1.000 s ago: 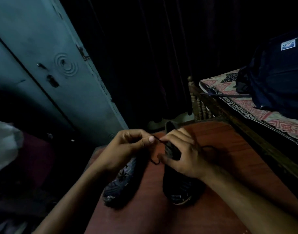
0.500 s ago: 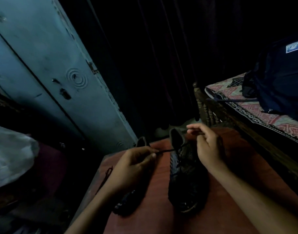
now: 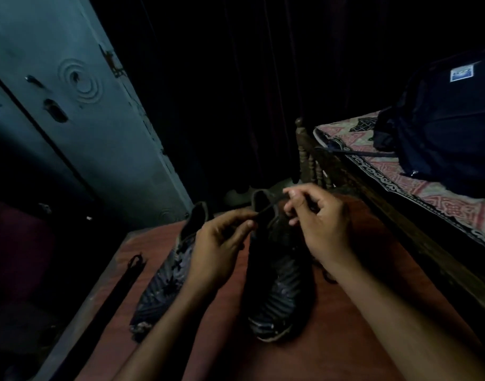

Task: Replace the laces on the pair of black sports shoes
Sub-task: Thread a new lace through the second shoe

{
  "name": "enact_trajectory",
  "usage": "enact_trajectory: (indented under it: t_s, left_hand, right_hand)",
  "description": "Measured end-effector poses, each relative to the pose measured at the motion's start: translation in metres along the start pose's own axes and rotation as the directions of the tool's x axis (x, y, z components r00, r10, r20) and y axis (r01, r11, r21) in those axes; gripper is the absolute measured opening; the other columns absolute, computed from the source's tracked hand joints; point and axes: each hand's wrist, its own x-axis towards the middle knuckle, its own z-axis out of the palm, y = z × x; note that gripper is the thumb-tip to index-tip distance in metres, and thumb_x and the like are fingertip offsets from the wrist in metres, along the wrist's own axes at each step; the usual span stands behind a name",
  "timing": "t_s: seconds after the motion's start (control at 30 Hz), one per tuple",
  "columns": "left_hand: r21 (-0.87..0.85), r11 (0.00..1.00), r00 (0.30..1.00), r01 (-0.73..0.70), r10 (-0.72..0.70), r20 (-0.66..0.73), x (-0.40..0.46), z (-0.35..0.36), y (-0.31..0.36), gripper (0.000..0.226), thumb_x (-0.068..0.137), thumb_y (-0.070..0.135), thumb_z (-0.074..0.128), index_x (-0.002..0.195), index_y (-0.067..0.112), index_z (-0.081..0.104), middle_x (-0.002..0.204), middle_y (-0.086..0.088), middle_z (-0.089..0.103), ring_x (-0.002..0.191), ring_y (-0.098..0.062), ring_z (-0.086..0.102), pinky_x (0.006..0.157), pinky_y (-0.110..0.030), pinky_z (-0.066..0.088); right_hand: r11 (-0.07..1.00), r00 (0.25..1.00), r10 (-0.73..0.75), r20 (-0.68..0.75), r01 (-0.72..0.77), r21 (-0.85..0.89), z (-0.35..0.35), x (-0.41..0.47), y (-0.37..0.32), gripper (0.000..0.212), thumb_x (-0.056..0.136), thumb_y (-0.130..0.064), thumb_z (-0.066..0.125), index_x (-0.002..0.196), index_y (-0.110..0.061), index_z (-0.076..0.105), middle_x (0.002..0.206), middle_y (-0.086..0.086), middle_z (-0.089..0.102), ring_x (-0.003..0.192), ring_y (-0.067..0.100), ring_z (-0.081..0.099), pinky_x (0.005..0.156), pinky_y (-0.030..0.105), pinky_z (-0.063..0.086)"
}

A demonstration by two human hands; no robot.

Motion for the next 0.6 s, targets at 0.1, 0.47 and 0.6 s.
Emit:
enact_trajectory:
  t_s: [0.1, 0.47, 0.6]
  left_hand:
    - [-0.113, 0.992, 0.998, 0.062, -0.065, -0.023, -0.008, 0.011, -0.025, 0.03, 0.101, 0.005, 0.059, 0.107, 0.027, 0.08, 0.092, 0.004, 0.077, 0.071, -0.004, 0.062, 0.059, -0.026, 0.05]
    - [-0.208, 0.975, 0.992, -0.073, 0.05, -0.117, -0.017, 0.016, -0.045, 0.007, 0.087, 0.031, 0.078, 0.082, 0.029, 0.074, 0.076, 0.006, 0.074, 0.069, -0.012, 0.071, 0.059, -0.034, 0.056]
    - [-0.171, 0.976, 0.987, -0.132, 0.114, -0.114, -0.014, 0.016, -0.049, 0.002, 0.089, 0.025, 0.079, 0.089, 0.024, 0.078, 0.085, 0.01, 0.075, 0.078, -0.011, 0.072, 0.065, -0.028, 0.055]
  right_hand:
    - [0.996, 0.994, 0.086, -0.066, -0.086, 0.009, -0.004, 0.002, 0.011, 0.02, 0.088, -0.025, 0.053, 0.069, -0.023, 0.06, 0.065, 0.0, 0.062, 0.063, 0.018, 0.066, 0.053, 0.047, 0.058]
    - [0.915, 0.841, -0.108, 0.53, 0.293, -0.278, 0.008, -0.017, 0.004, 0.02, 0.093, -0.023, 0.07, 0.111, -0.02, 0.074, 0.103, -0.01, 0.069, 0.101, 0.012, 0.064, 0.083, 0.032, 0.052]
    - [0.96, 0.859, -0.013, 0.512, 0.154, -0.234, 0.008, -0.018, 0.003, 0.016, 0.091, -0.025, 0.072, 0.106, -0.023, 0.077, 0.101, -0.012, 0.071, 0.098, 0.011, 0.069, 0.08, 0.035, 0.056]
